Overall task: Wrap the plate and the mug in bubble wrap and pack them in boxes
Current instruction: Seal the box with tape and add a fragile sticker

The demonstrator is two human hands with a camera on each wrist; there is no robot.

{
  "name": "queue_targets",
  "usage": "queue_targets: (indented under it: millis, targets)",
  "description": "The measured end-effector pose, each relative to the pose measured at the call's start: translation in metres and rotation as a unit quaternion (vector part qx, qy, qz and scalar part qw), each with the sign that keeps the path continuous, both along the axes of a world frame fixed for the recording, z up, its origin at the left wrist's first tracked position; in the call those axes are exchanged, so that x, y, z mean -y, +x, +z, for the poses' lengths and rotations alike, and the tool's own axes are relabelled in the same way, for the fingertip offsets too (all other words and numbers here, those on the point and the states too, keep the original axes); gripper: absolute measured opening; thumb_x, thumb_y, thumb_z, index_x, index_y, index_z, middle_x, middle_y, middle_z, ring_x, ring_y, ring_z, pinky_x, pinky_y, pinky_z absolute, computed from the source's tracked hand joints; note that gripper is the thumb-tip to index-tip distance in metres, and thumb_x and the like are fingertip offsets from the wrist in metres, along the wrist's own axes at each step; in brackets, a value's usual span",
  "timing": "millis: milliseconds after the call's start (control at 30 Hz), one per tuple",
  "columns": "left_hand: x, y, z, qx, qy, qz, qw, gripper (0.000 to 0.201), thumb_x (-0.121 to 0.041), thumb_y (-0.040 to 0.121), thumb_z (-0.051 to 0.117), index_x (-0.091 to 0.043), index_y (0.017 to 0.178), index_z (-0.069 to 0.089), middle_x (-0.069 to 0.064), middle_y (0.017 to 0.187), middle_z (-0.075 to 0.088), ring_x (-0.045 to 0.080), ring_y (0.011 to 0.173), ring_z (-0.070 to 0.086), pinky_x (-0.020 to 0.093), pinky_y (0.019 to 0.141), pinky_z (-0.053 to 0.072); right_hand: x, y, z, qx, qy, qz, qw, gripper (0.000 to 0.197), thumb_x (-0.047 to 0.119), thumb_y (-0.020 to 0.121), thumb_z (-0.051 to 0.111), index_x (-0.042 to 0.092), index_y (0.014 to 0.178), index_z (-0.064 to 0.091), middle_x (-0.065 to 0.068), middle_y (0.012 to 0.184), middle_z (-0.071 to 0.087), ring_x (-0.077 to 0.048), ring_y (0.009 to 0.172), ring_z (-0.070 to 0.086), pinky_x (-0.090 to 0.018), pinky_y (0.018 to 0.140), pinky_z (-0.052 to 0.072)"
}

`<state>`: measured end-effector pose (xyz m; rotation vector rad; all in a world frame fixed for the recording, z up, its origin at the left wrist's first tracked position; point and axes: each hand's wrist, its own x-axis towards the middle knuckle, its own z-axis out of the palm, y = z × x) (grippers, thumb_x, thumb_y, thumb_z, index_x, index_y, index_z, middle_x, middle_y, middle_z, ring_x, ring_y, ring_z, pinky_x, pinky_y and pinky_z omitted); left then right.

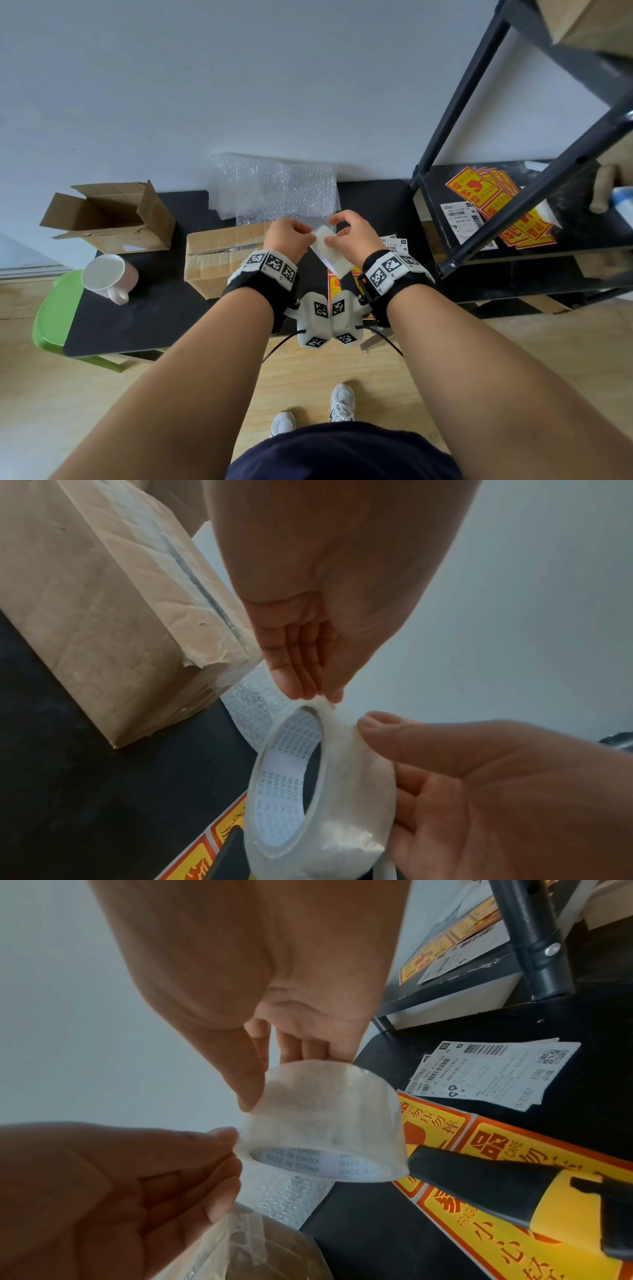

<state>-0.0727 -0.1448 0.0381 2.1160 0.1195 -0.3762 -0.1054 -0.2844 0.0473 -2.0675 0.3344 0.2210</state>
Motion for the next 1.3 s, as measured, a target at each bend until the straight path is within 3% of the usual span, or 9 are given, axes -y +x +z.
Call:
queue_targets:
  millis: [267,400,533,667,833,933,1067,1167,1300]
  targets:
    - [0.001,0.008,0.001,-0.008,0.056,-0.045,0.997,0.007,-0.009,0.087,0.064,-0.007,0.082,0.069,0.001,0.067,0.062,0.019,0.07,0.06,0.034,0.075,0.055,0.001,0.001,0.0,0.01,-0.015,0.011,1.0,0.031,0.014,0.088,0.067,0.02,0.116,0.055,-0.004,0.102,0.063,-0.021,0.092,0.063,-0.034,0.077,0.053]
    - [0.01,0.008,0.004,-0.005,0.129,-0.094,0.987,0.01,-0.012,0.093,0.058,-0.01,0.096,0.067,0.004,0.094,0.064,0.019,0.086,0.06,0.027,0.076,0.045,0.002,-0.001,-0.004,0.006,-0.015,0.006,1.0,0.03,0.013,0.087,0.067,0.022,0.113,0.056,-0.009,0.101,0.065,-0.021,0.091,0.065,-0.042,0.084,0.054]
    - [0.016,0.009,0.004,-0.017,0.161,-0.11,0.981,0.019,-0.017,0.095,0.057,-0.01,0.106,0.07,0.008,0.112,0.067,0.023,0.102,0.063,0.032,0.088,0.051,0.008,-0.003,-0.007,0.008,-0.006,-0.008,1.0,0.031,0.012,0.086,0.068,0.022,0.112,0.056,-0.008,0.104,0.065,-0.021,0.095,0.064,-0.041,0.087,0.053]
    - [0.023,0.01,-0.002,-0.026,0.145,-0.129,0.981,0.017,-0.015,0.096,0.054,-0.008,0.1,0.07,0.006,0.098,0.065,0.019,0.089,0.06,0.028,0.076,0.046,0.018,-0.005,-0.011,0.004,0.013,-0.03,0.999,0.033,0.011,0.085,0.069,0.019,0.114,0.057,-0.009,0.105,0.065,-0.021,0.094,0.064,-0.037,0.082,0.054]
    - [0.03,0.009,-0.011,0.008,0.08,-0.066,0.995,0.006,-0.02,0.087,0.068,-0.016,0.083,0.07,0.0,0.079,0.066,0.015,0.078,0.059,0.024,0.069,0.04,0.038,-0.001,-0.018,-0.017,0.032,-0.057,0.998,0.039,0.011,0.082,0.074,0.014,0.118,0.058,-0.004,0.104,0.066,-0.022,0.096,0.065,-0.039,0.081,0.056]
    - [0.039,0.012,-0.012,0.017,0.089,-0.066,0.994,0.015,-0.021,0.089,0.065,-0.018,0.1,0.074,0.002,0.1,0.072,0.016,0.092,0.063,0.023,0.079,0.044,0.053,0.01,-0.025,-0.021,0.006,-0.072,0.997,0.036,0.01,0.08,0.074,0.013,0.114,0.062,-0.001,0.101,0.064,-0.021,0.1,0.064,-0.039,0.091,0.053]
    - [0.048,0.02,-0.016,0.014,0.114,-0.087,0.99,0.033,-0.02,0.096,0.053,-0.019,0.127,0.062,0.004,0.127,0.064,0.02,0.117,0.058,0.03,0.1,0.043,0.075,0.027,-0.035,-0.027,-0.051,-0.086,0.995,0.033,0.005,0.082,0.069,0.014,0.113,0.065,-0.004,0.11,0.067,-0.021,0.104,0.063,-0.036,0.092,0.051]
    - [0.057,0.03,-0.024,0.016,0.144,-0.101,0.984,0.035,-0.017,0.098,0.047,-0.018,0.13,0.06,0.004,0.131,0.061,0.021,0.12,0.056,0.032,0.101,0.041,0.088,0.04,-0.043,-0.036,-0.125,-0.075,0.989,0.033,0.001,0.084,0.056,0.018,0.111,0.065,-0.002,0.115,0.066,-0.021,0.105,0.062,-0.036,0.089,0.052]
    - [0.072,0.045,-0.037,0.011,0.187,-0.116,0.975,0.036,-0.017,0.098,0.045,-0.021,0.13,0.06,0.006,0.132,0.06,0.024,0.119,0.056,0.035,0.1,0.044,0.1,0.055,-0.052,-0.042,-0.212,-0.052,0.975,0.03,0.002,0.086,0.048,0.017,0.106,0.065,-0.004,0.108,0.067,-0.026,0.1,0.062,-0.034,0.08,0.051]
